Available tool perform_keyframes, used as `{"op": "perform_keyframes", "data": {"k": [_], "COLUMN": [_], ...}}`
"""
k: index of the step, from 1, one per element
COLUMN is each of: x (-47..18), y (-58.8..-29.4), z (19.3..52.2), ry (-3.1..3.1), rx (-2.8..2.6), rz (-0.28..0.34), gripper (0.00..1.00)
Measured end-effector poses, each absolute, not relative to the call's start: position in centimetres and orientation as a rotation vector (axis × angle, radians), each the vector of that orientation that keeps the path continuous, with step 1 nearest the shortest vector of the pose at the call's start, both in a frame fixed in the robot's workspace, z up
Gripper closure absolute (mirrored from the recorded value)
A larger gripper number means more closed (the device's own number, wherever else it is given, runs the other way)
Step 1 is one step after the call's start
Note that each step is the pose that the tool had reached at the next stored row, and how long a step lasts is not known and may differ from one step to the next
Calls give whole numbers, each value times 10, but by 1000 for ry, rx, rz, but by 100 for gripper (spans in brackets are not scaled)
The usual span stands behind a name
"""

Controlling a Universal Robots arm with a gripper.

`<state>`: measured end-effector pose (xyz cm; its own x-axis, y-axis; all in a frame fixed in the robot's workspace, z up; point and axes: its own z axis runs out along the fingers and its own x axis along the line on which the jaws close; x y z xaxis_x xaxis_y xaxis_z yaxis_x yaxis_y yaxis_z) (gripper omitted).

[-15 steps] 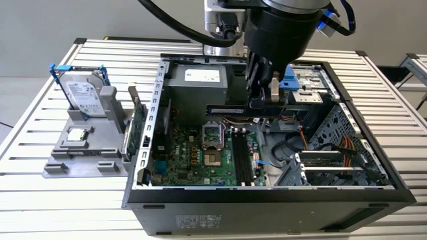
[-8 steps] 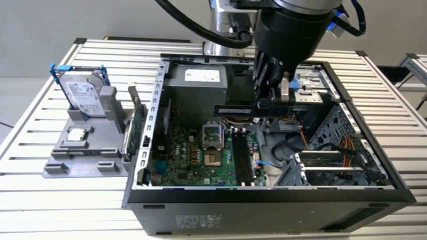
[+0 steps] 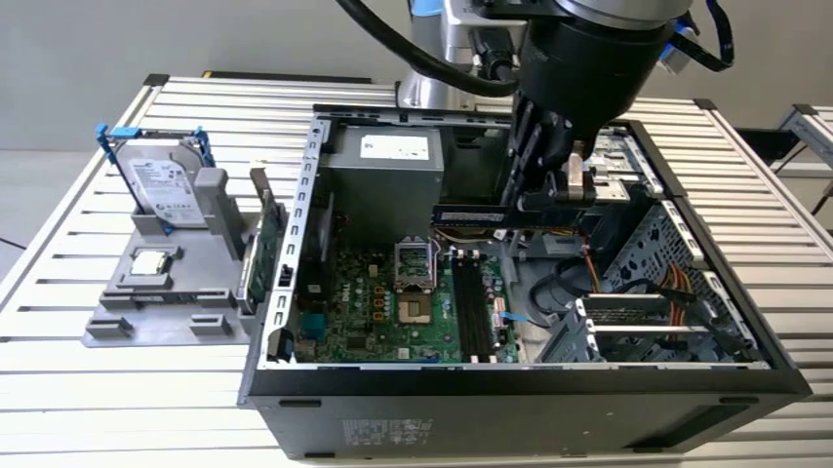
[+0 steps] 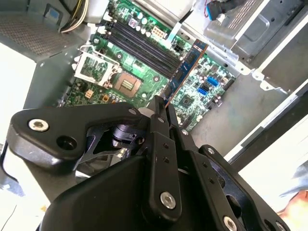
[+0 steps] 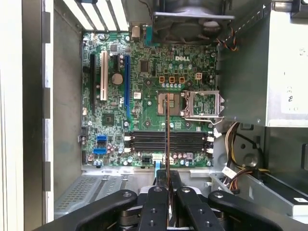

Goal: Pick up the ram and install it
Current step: 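Pick up the ram and move it above insertion slot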

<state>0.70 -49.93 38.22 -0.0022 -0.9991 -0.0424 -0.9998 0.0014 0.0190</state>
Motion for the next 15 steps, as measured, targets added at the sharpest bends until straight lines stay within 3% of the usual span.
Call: {"op": "perform_keyframes", "data": {"k": [15], "x": [31], "y": [-499], "z": [382], "ry": [2211], "rx": [-2207], "rz": [68], "gripper": [100]}}
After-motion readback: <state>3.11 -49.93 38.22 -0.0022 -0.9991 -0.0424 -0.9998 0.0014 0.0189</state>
